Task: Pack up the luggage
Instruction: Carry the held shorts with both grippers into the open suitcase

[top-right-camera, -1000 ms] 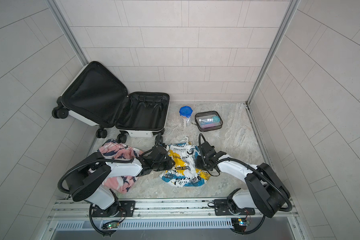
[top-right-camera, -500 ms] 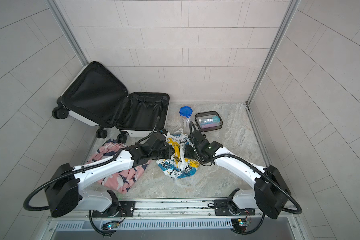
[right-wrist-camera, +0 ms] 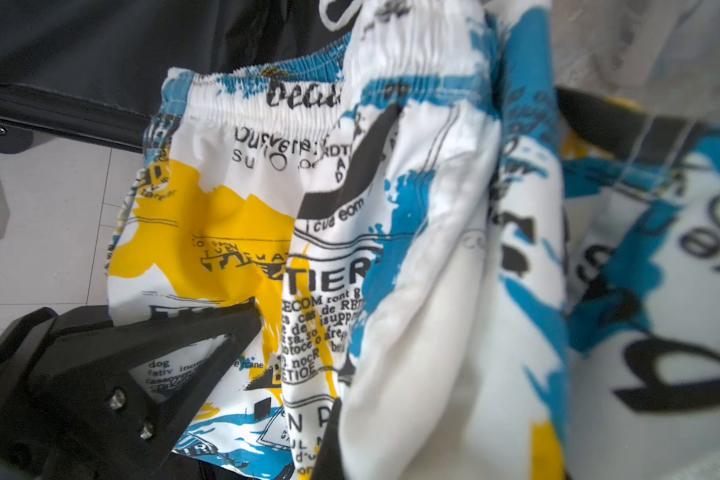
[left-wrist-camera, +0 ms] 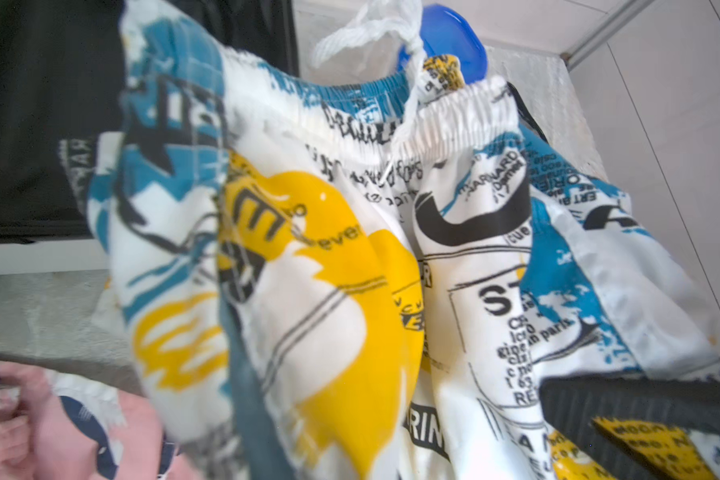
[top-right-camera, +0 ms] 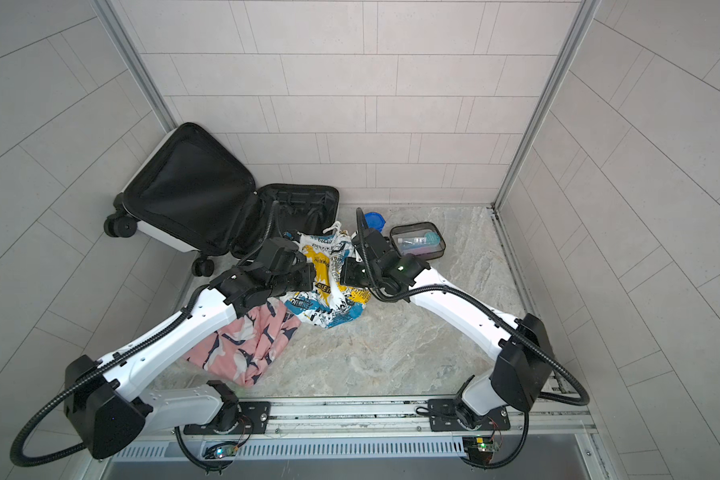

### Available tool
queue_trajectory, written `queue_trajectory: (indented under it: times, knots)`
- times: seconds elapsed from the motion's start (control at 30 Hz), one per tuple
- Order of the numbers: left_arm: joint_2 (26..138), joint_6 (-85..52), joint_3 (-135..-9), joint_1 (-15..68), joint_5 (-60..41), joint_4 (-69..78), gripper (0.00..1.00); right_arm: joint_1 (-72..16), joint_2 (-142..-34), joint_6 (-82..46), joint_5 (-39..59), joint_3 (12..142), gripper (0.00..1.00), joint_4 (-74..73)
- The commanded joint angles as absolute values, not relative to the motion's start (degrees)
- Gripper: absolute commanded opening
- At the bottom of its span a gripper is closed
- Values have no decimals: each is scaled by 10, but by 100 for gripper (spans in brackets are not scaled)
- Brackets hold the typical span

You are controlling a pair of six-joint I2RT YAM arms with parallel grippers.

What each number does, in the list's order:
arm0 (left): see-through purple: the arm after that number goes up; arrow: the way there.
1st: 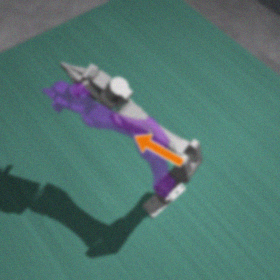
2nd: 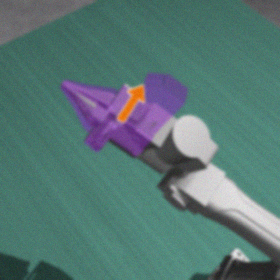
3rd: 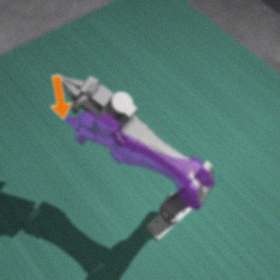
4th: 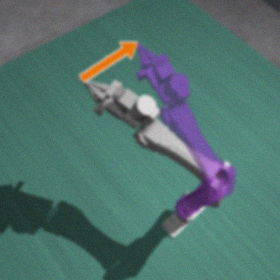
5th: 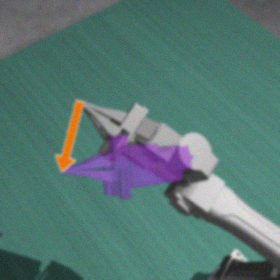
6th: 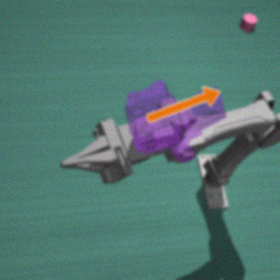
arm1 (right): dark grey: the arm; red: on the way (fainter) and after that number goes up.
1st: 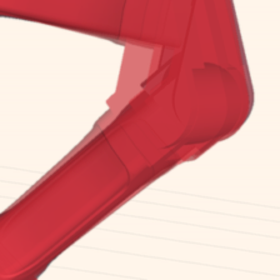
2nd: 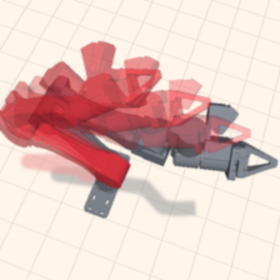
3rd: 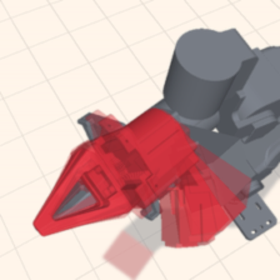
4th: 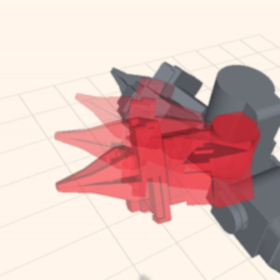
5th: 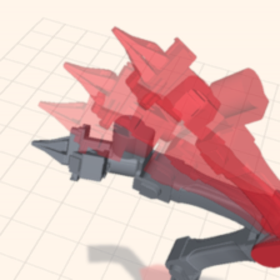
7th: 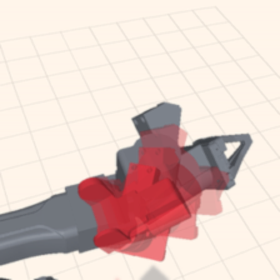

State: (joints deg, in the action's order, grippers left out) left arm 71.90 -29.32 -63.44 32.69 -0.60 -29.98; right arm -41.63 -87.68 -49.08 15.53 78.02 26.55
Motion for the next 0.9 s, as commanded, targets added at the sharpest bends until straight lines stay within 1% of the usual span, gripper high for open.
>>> queue_trajectory:
  times: [0.0, 0.27, 0.43, 0.53, 0.67, 0.87]
  knots:
    - [730, -256, -681, 276, -23, -310, 0, -421, -924, -477, 164, 849, 0, 254]
    - [812, -211, -806, 163, -53, -324, 0, -420, -1109, -447, 172, 1101, 0, 303]
    - [880, -192, -880, 109, -69, -323, 0, -410, -1256, -431, 187, 1323, 0, 373]
    - [920, -181, -919, 81, -73, -325, 0, -395, -1339, -427, 217, 1446, 0, 400]
    - [969, -168, -961, 49, -89, -327, 0, -375, -1411, -437, 247, 1534, 0, 385]
    - [1047, -165, -1008, 19, -109, -323, 0, -360, -1444, -444, 236, 1537, 0, 305]
